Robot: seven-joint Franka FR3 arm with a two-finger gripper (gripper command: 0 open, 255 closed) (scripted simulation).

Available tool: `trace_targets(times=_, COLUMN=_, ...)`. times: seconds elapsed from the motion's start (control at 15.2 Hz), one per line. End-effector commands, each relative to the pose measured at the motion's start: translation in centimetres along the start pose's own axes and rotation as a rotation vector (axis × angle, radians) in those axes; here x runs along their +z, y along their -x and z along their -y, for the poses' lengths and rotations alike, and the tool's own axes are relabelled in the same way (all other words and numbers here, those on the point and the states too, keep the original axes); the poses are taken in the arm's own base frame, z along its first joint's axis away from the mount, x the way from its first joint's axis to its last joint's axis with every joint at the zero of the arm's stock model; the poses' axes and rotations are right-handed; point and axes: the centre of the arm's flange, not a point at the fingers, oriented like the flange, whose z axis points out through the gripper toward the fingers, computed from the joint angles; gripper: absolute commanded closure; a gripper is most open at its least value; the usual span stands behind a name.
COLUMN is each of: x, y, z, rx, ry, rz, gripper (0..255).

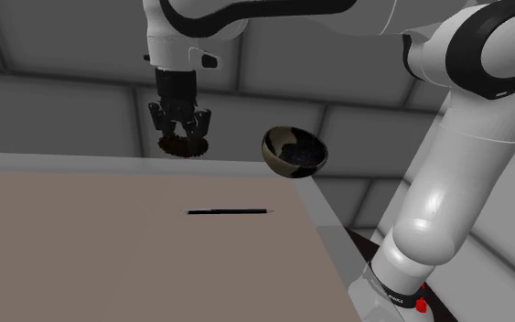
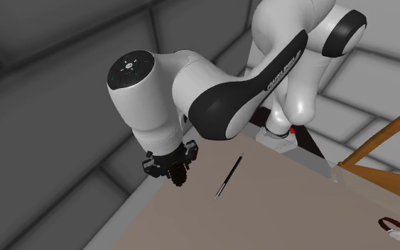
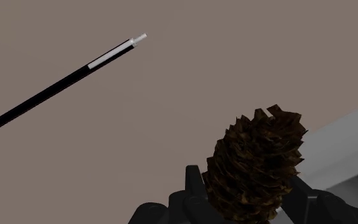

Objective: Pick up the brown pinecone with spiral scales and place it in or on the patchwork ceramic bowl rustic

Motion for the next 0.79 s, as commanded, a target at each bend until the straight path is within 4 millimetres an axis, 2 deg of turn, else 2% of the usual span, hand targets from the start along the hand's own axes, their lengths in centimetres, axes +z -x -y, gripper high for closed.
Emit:
trace_targets(times=0.0, x=-1.1, y=0.1, z=-0.1, rx=0.0, ry=0.0, rz=0.0, gripper=255)
trace_targets(times=0.73, x=-6.8, y=0.3, z=-0.6, rx=0.0, ry=0.0, rz=0.0, gripper=255)
